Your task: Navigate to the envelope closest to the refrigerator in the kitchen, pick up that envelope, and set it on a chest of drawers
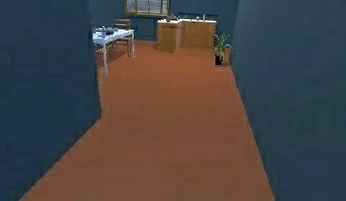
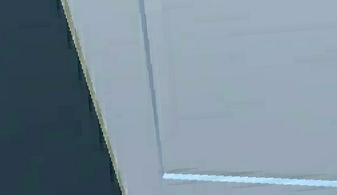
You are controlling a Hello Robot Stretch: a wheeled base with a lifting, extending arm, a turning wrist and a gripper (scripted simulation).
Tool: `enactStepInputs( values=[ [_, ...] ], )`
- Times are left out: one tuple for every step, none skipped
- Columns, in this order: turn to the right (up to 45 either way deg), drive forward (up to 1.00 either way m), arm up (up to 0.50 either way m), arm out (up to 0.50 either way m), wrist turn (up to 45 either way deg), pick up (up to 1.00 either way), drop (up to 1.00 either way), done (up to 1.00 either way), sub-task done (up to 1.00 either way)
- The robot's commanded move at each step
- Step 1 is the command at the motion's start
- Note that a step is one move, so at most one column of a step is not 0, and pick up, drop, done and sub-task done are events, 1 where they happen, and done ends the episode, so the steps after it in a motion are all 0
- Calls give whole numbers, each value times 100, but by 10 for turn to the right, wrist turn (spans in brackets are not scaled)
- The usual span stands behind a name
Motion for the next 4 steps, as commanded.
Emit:
enactStepInputs(
  values=[
    [-90,0,0,0,0,0,0,0,0],
    [-30,0,0,0,0,0,0,0,0],
    [-240,0,0,0,0,0,0,0,0],
    [0,20,0,0,0,0,0,0,0]
  ],
)
